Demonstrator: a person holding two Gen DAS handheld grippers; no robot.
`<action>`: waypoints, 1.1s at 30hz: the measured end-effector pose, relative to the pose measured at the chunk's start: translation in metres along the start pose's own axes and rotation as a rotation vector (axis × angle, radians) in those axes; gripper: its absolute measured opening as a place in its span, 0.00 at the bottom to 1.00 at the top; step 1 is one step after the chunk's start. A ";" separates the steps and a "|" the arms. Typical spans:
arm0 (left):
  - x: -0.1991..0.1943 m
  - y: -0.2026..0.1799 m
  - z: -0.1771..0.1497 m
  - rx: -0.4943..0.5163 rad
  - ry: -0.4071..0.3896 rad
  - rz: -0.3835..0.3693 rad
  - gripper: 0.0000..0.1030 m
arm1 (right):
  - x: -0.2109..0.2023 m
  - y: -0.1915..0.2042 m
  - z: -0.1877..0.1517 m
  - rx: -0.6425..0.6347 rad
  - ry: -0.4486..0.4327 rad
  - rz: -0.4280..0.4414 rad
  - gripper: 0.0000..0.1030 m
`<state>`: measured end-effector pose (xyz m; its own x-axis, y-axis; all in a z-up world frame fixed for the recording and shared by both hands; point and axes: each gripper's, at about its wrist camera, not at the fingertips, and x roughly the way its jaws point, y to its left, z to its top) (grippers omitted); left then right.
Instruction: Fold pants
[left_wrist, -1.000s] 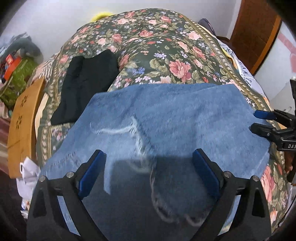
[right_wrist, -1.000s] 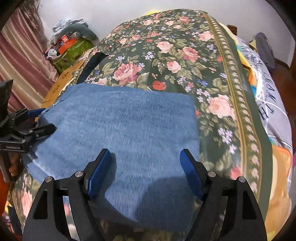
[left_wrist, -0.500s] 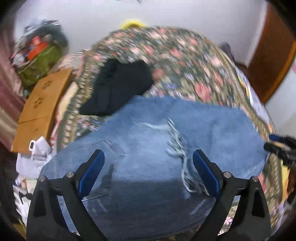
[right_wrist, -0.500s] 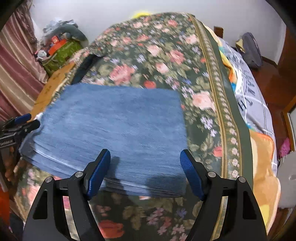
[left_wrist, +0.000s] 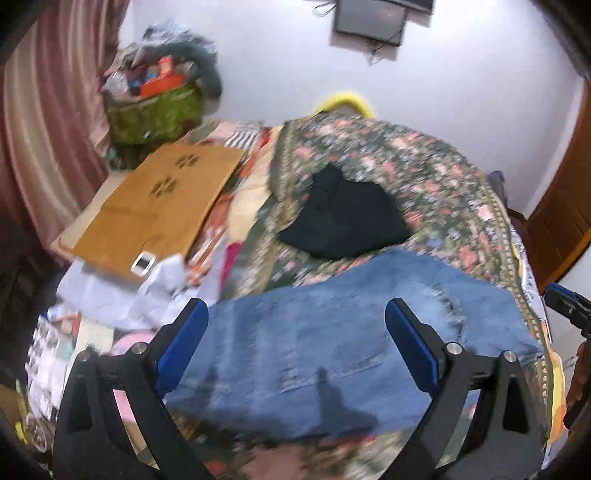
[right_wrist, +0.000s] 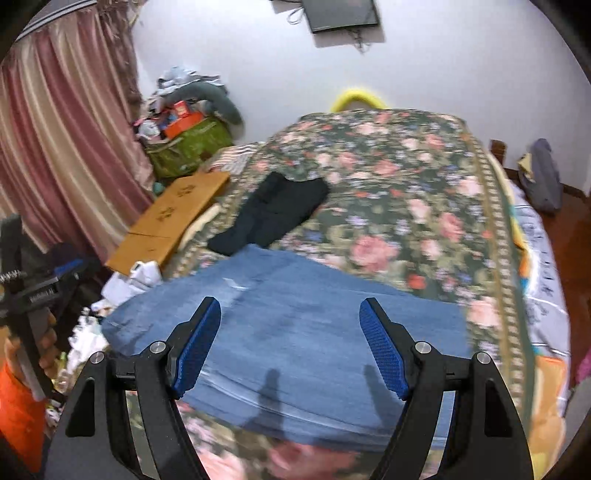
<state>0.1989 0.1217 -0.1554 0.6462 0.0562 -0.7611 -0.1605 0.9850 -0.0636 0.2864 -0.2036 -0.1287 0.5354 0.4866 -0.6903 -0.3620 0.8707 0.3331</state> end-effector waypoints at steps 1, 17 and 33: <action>0.003 0.009 -0.005 -0.012 0.023 0.004 0.95 | 0.007 0.007 -0.001 -0.011 0.012 0.010 0.72; 0.077 0.086 -0.092 -0.237 0.511 -0.238 0.95 | 0.082 0.043 -0.039 -0.182 0.261 -0.036 0.65; 0.137 0.113 -0.086 -0.477 0.658 -0.431 0.99 | 0.087 0.044 -0.039 -0.162 0.256 -0.019 0.67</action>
<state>0.2052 0.2271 -0.3227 0.1902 -0.5482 -0.8144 -0.3898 0.7192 -0.5752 0.2872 -0.1255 -0.1985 0.3412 0.4184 -0.8418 -0.4817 0.8468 0.2256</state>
